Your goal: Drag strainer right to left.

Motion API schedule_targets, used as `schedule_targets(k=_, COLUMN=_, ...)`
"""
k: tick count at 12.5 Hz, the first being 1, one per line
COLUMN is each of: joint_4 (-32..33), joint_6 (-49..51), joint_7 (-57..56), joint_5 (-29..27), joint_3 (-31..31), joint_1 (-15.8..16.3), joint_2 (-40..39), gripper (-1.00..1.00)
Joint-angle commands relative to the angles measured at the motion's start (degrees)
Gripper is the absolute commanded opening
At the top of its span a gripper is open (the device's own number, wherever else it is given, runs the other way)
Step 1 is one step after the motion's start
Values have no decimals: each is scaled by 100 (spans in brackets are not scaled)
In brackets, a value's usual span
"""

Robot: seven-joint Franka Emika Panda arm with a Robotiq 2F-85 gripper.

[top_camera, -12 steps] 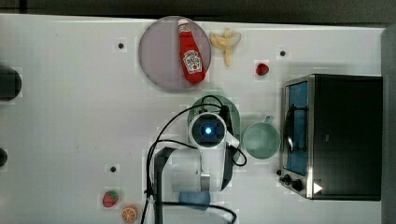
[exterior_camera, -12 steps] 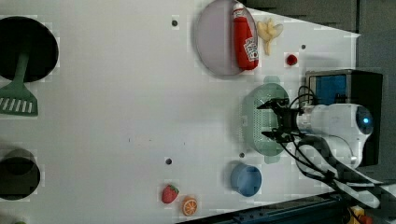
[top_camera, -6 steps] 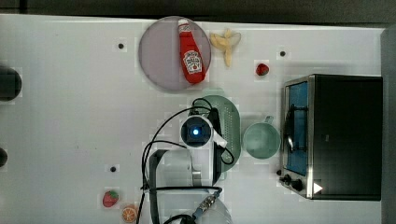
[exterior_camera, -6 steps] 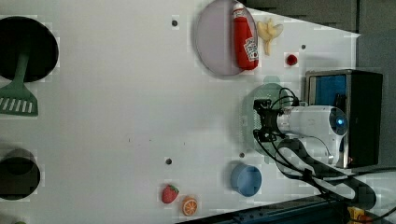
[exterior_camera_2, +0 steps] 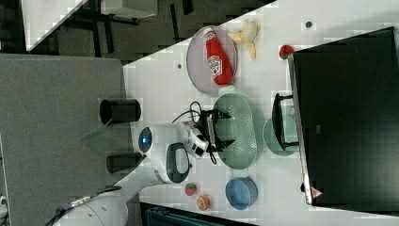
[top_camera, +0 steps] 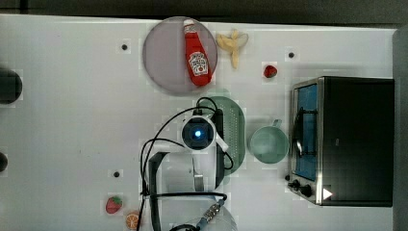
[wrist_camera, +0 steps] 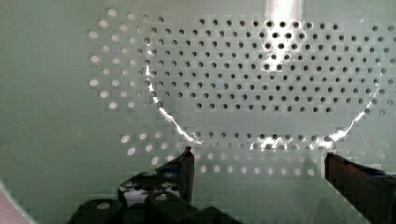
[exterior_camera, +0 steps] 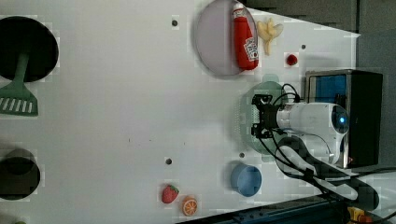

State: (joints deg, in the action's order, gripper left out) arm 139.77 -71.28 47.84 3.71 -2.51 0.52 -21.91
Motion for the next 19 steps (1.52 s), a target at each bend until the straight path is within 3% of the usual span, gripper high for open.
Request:
schedule_targets(k=1, joint_4=55, joint_6=38, joint_7=497, joint_5=-147, joint_3=-282, joint_1=286, joint_2=165, gripper=100)
schedule_targets(k=9, joint_4=-143, joint_6=63, joint_7=1683, joint_5=-274, joint_3=-764, joint_1=828, joint_2=3, gripper=100)
schedule_targets(k=19, joint_4=-1039, joint_6=537, joint_7=2401, joint_5=-361, joint_3=-838, joint_1=1672, joint_2=-514, gripper=100)
